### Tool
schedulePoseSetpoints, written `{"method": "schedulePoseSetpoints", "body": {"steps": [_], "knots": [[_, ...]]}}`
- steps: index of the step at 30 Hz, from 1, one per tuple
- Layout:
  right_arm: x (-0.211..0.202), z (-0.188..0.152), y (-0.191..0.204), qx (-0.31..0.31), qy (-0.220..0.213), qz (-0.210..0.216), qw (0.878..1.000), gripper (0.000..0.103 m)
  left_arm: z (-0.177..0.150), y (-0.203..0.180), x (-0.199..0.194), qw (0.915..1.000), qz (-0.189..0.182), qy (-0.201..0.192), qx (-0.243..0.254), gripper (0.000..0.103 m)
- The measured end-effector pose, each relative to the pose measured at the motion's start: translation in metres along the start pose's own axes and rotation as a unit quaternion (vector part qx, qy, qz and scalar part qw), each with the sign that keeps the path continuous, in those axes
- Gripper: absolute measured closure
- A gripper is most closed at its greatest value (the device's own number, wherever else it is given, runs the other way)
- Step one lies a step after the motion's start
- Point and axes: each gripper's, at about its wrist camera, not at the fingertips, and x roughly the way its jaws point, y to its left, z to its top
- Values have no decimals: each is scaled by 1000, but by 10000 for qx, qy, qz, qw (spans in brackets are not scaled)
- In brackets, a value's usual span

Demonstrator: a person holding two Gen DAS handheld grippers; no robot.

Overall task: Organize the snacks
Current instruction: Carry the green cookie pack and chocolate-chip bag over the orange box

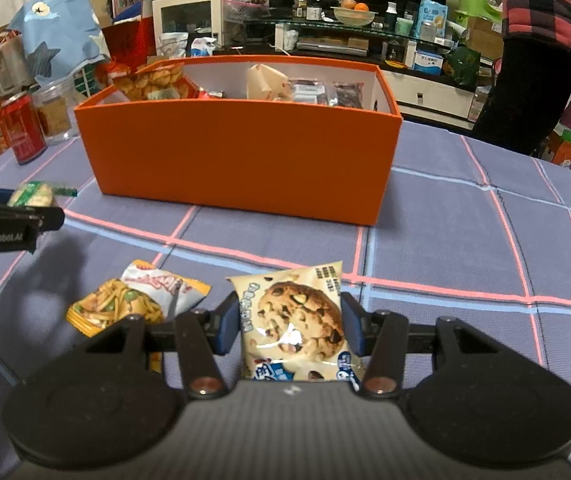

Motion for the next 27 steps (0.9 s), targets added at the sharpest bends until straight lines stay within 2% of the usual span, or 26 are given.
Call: {"method": "schedulePoseSetpoints", "body": {"steps": [12,22,27], "knots": [[-5,3,-1,-37,-67,-110,9999,51,3,0,-8,9998,-116,-118,-62,71],[-24,9,5,-223,-342,-189,9990,51,6,4,-20,9994,-73,-331,-45,71],[-37,10,13,-378,-536,-221,9976,51,6,1,-26,9991,-217,-372,-9,71]]}}
